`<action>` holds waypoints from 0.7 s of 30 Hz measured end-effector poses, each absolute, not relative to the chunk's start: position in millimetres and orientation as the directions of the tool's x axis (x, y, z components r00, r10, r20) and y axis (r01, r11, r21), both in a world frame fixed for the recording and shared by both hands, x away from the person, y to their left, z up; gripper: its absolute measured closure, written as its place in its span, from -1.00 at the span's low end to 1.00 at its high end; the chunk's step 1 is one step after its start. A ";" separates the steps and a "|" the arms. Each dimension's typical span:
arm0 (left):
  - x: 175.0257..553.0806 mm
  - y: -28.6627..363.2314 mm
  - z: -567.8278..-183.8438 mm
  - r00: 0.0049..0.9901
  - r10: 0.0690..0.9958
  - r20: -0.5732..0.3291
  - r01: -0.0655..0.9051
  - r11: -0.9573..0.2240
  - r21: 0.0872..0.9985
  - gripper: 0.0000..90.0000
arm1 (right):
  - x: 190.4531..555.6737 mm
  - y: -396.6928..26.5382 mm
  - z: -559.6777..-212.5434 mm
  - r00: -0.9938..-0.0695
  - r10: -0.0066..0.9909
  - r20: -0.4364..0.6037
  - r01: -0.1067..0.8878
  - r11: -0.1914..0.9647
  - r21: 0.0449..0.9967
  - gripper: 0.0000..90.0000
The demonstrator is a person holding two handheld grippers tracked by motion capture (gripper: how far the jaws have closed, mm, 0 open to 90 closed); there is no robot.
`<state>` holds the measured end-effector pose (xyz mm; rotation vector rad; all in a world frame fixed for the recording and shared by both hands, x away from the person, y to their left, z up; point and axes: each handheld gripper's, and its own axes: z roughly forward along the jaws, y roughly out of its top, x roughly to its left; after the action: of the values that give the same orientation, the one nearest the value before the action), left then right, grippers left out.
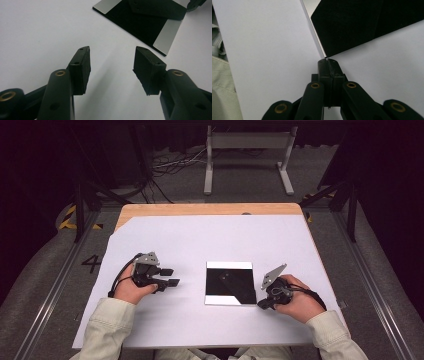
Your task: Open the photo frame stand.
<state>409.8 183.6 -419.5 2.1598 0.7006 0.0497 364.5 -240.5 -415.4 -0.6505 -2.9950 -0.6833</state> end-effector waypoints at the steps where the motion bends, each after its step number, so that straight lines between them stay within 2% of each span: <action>1: 409.8 183.6 -419.5 0.843 0.499 -0.202 0.466 -0.488 0.738 0.07 | 364.5 -240.5 -415.4 -0.914 0.395 0.092 0.396 0.819 0.415 1.00; 12: 405.8 189.9 -419.7 0.834 0.512 -0.203 0.474 -0.480 0.738 0.06 | 368.6 -235.9 -415.2 -0.917 0.389 0.093 0.392 0.831 0.395 1.00; 21: 406.5 188.9 -420.0 0.842 0.503 -0.194 0.460 -0.483 0.744 0.07 | 367.3 -242.3 -405.7 -0.916 0.387 0.107 0.391 0.803 0.449 1.00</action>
<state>406.5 188.9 -420.0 2.1536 0.6999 0.0628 367.3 -242.3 -405.7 -0.6419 -2.9738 -0.7438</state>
